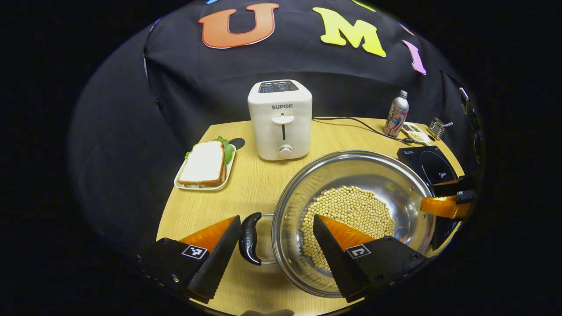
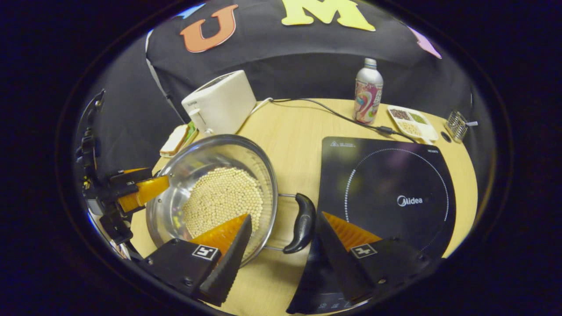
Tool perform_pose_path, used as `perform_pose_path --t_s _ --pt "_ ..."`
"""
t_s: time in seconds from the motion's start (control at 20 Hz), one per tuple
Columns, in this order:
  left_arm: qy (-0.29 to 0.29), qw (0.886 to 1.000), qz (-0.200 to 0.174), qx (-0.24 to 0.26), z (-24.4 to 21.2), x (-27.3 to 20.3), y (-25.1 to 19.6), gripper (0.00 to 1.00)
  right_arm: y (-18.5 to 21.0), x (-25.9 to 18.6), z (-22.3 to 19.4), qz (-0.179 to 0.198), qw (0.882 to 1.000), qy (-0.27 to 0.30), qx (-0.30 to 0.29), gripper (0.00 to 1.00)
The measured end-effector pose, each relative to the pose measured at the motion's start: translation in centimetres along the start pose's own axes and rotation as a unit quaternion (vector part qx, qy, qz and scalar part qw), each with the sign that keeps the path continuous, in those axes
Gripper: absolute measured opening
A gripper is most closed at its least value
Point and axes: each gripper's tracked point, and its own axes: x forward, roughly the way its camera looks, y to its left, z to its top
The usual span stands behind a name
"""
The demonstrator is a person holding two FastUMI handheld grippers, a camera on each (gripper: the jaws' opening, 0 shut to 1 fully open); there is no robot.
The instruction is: First push the handle of the pot to place it horizontally, then grasp the pot with both hands and set it on the induction cooktop.
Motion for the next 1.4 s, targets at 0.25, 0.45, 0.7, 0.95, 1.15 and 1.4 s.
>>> perform_pose_path --t_s 0.25,0.45,0.7,0.95,1.15,1.4 --pt "0.054 0.998 0.005 -0.017 -2.1 0.7 0.8 1.00 0.5 0.9 0.1 0.005 1.000 0.023 -0.006 0.89" --pt "0.070 0.997 0.014 -0.021 -2.9 0.8 2.0 0.99 0.5 2.4 -0.6 -0.004 0.999 0.047 -0.017 0.81" --pt "0.077 0.996 0.026 -0.023 -3.3 0.6 3.2 0.58 0.2 3.2 -0.8 0.006 0.998 0.062 0.023 0.66" --pt "0.067 0.997 0.014 -0.020 -2.9 -0.4 2.4 0.61 0.4 2.2 -0.8 0.024 0.996 0.063 0.061 0.52" --pt "0.050 0.998 0.014 -0.019 -1.5 -2.9 1.4 0.61 -0.4 -0.4 0.2 0.026 0.998 0.032 0.049 0.53" --pt "0.031 0.999 0.009 -0.018 0.9 -5.5 -1.0 0.61 -2.1 -4.5 1.7 0.024 0.999 -0.002 0.043 0.50"
